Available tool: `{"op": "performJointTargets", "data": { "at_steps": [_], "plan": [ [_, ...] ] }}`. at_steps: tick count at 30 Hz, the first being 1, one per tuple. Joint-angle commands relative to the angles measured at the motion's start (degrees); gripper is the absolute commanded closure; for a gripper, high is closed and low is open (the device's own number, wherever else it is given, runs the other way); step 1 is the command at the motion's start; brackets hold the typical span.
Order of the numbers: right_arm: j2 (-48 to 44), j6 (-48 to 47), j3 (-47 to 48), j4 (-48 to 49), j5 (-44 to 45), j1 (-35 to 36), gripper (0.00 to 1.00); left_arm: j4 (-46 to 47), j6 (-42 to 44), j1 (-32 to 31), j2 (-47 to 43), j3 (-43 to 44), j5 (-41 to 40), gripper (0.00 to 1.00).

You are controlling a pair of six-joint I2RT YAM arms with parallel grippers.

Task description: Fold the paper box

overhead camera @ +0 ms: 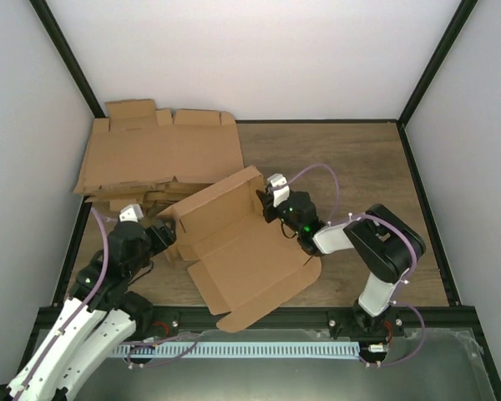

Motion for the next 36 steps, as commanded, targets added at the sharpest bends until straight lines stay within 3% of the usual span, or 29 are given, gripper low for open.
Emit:
{"op": "performJointTargets", "data": {
  "at_steps": [1, 6, 11, 21, 26, 29, 36],
  "plan": [
    [2.1, -0.1, 3.3, 1.0, -0.1, -0.2, 0.86, 1.9, 0.6, 0.1, 0.3, -0.7, -0.1, 0.23],
    [2.2, -0.6, 4.4, -0.8, 3.9, 0.2, 0.99, 2.2, 0.4, 0.1, 0.2, -0.9, -0.1, 0.23],
    [-1.8, -1.2, 2.3, -1.8, 9.6, 0.5, 0.99, 4.7, 2.1, 0.1, 1.1, -1.1, 1.7, 0.23],
    [-17.4, 5.4, -0.4, -23.4, 23.5, -0.9, 0.99, 11.8, 13.7, 0.0, 7.2, 4.4, 13.1, 0.16],
    [-26.1, 7.8, -2.3, -32.7, 23.2, -3.9, 0.99, 10.6, 19.5, 0.1, 12.4, 9.5, 10.3, 0.17],
    [-31.3, 9.2, -3.5, -36.6, 21.5, -5.0, 0.99, 8.2, 23.4, 0.2, 18.2, 14.8, 7.9, 0.26],
    [-32.3, 13.2, 1.1, -49.0, 18.6, -6.2, 0.99, 6.9, 29.7, 0.7, 30.8, 20.7, 14.4, 0.31]
  ]
}}
